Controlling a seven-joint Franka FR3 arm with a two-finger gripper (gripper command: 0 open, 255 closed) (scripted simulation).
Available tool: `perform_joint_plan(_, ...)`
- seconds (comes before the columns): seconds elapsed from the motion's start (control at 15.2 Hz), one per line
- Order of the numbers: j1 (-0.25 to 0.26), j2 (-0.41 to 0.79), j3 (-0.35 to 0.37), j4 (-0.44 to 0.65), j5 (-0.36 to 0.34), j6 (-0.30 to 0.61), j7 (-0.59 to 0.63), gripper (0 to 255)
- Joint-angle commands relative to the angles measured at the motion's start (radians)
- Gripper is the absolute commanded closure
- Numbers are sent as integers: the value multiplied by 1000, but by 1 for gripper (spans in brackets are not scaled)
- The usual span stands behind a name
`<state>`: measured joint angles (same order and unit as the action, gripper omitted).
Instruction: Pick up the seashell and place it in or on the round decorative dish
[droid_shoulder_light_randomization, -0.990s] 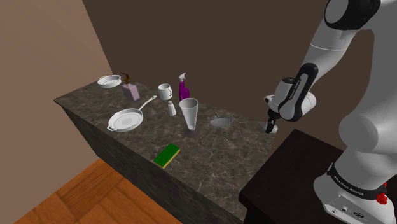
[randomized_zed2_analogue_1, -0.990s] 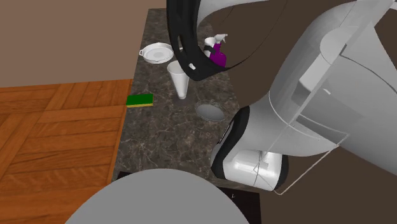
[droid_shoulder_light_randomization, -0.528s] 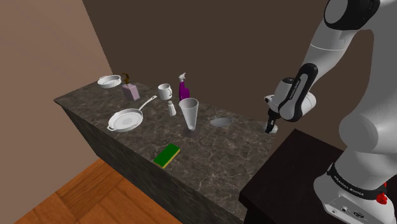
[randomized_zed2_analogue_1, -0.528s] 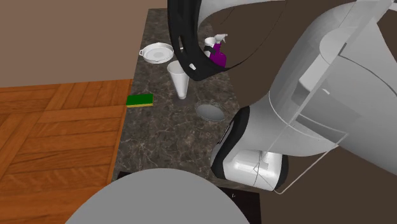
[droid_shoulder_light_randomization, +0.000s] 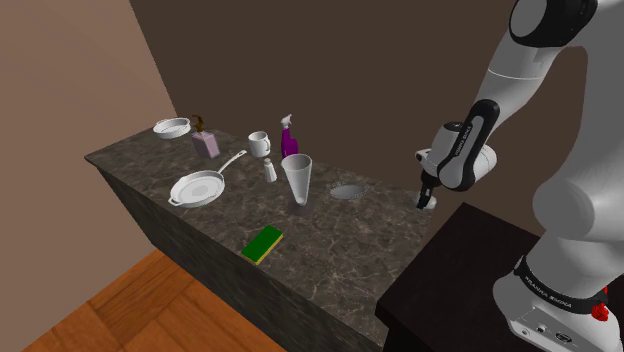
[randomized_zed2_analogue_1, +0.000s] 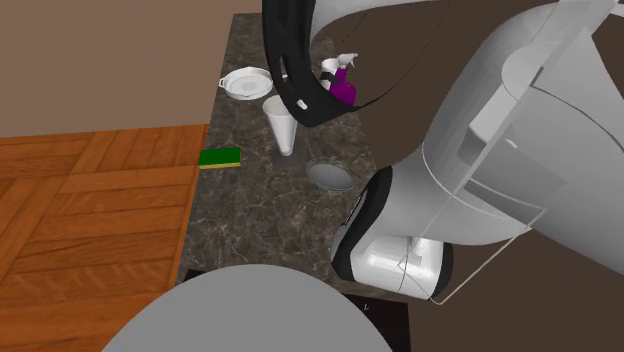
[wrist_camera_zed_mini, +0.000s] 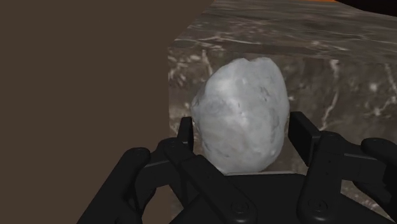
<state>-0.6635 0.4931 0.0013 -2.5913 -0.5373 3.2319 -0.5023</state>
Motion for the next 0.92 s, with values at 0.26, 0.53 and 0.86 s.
perform_joint_plan(0.26, -76, -72, 72, -28, 0, -55, -12, 255)
perform_joint_plan(0.53, -172, -142, 172, -53, 24, -113, -39, 255)
perform_joint_plan(0.86, -314, -228, 330, -82, 102, -183, -108, 255)
